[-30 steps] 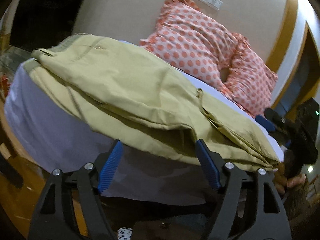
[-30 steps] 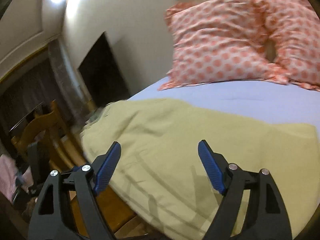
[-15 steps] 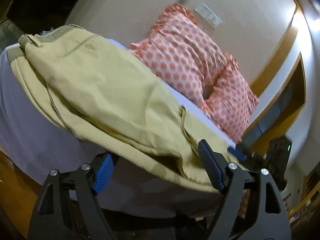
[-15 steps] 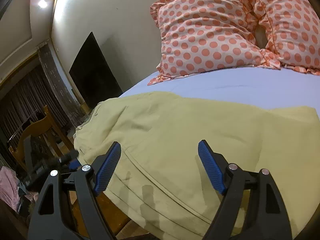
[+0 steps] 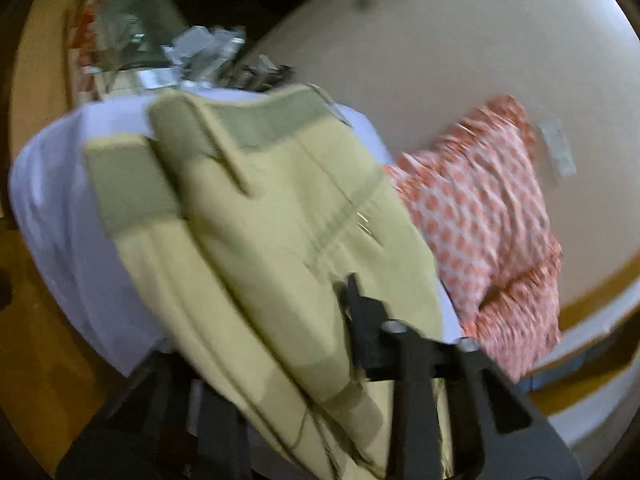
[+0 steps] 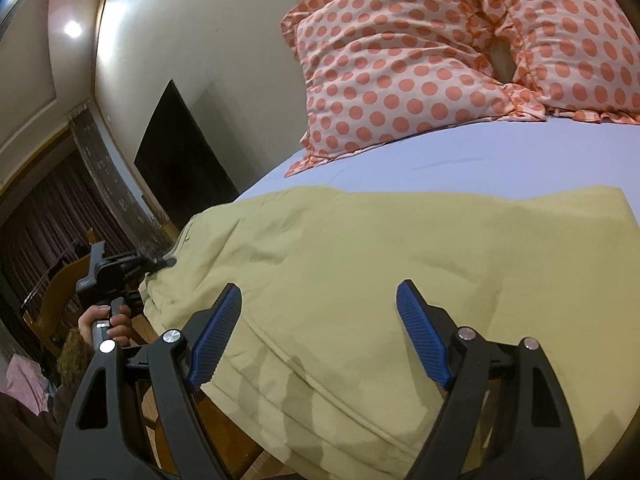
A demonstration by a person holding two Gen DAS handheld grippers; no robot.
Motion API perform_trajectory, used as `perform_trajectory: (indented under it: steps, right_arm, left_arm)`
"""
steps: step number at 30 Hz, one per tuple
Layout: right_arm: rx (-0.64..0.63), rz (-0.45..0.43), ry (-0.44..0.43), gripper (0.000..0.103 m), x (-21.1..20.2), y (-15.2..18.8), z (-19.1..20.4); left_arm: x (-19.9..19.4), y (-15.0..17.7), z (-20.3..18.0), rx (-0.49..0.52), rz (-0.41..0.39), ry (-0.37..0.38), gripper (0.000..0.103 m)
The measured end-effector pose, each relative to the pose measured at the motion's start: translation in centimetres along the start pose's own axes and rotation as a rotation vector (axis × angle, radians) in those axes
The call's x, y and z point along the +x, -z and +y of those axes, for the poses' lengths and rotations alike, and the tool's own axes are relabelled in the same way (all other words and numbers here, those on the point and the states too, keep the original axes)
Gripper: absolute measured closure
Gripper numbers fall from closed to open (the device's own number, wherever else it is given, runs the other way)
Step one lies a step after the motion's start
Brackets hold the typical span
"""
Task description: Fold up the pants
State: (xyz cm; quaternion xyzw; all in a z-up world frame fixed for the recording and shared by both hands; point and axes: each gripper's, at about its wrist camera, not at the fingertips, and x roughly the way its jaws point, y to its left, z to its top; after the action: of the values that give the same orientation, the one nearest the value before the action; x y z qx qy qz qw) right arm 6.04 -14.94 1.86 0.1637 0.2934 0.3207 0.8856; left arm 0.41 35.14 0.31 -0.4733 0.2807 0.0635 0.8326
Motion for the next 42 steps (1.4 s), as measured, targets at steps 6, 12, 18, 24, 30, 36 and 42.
perform_trajectory:
  steps: [6, 12, 18, 24, 30, 36, 42]
  right_arm:
    - [0.023, -0.077, 0.024, 0.022, -3.2, -0.9, -2.0]
    - [0.098, -0.231, 0.17, 0.021, -9.6, -2.3, -6.2]
    - [0.239, -0.314, 0.302, 0.02, -14.8, -2.2, -10.8]
    - [0.321, -0.166, 0.238, 0.019, -13.1, -2.8, -13.6]
    - [0.332, 0.062, 0.232, 0.031, -8.0, -3.0, -14.6]
    - [0.301, 0.098, 0.155, 0.042, -6.6, -2.9, -14.3]
    - [0.317, 0.09, 0.128, 0.044, -6.5, -2.9, -15.0]
  left_arm:
    - [-0.1, 1.2, -9.7, 0.401, -0.073, -0.277, 0.092]
    - [-1.4, 14.0, -29.0, 1.113, -0.151, -0.083, 0.091]
    - [2.5, 32.7, -31.6, 1.63, 0.084, 0.134, 0.086]
    - [4.3, 40.4, -26.3, 1.866, 0.146, 0.092, 0.08]
    - [0.6, 32.8, -26.8, 1.563, 0.307, 0.248, 0.038]
    - [4.0, 20.9, -23.7, 1.126, 0.319, 0.127, 0.024]
    - [8.8, 15.6, -22.1, 0.951, 0.398, 0.062, 0.023]
